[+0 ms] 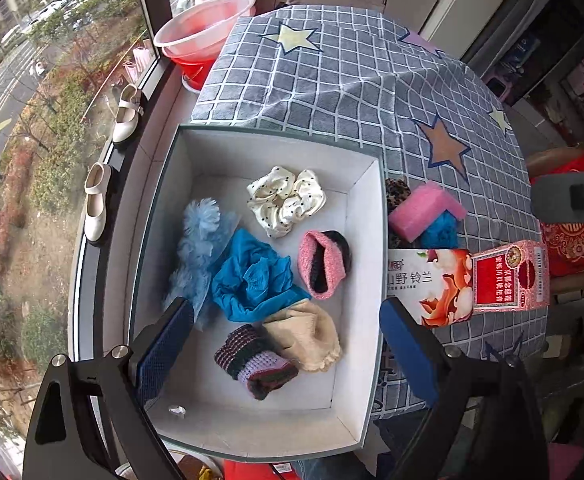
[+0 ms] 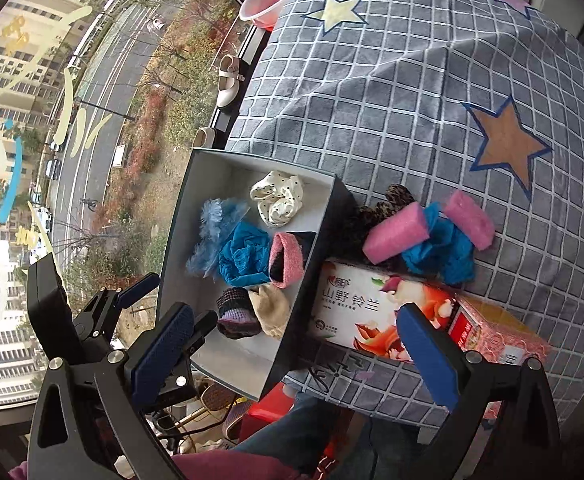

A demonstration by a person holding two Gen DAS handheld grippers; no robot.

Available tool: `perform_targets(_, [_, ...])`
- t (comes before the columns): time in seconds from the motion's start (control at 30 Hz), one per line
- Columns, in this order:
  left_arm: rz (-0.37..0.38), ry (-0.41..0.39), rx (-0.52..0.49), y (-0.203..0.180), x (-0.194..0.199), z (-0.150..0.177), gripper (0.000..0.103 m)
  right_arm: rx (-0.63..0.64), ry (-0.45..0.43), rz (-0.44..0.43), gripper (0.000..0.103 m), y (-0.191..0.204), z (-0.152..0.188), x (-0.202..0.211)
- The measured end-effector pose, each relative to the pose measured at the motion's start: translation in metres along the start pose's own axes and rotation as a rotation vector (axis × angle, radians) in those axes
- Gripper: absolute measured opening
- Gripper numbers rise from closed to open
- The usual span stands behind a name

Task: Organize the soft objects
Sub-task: 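Move the left tool to the blue glove while the right tool approaches a pink foam sponge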

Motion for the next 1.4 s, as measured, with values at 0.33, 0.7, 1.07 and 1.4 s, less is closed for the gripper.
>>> perform_targets(0.33, [0.048, 0.031, -0.156, -0.093, -0.006, -0.017, 0.095, -0.231, 0.037, 0.067, 0.102, -0.150, -0.001, 0.038])
perform_targets(0.7, [0.106, 0.207, -0.097, -0.150, -0.060, -0.016, 0.095, -0.087, 0.343, 0.012, 0.102, -0.198, -0.020, -0.071])
perform_targets(1.07, [0.053, 0.338, -0.080, -0.171, -0.126, -0.022, 0.095, 0.290, 0.423, 0.221, 0.102, -0.206, -0.032, -0.160])
perform_targets(1.4, [-0.051, 0.488, -0.113, -0.182, -0.187, -0.032, 0.096, 0.009, 0.259, 0.416, 0.102, -0.335, -0.021, -0.101])
Point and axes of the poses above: each gripper's, at about its wrist camera, not at the fingertips, and x roughly against the way its jaws point, y to its left, z to its underside, the point moved 10 cm from there along -x, roughly the way its jaws point, and after that the axes turned 6 degrees about x, right-handed, at the moved point
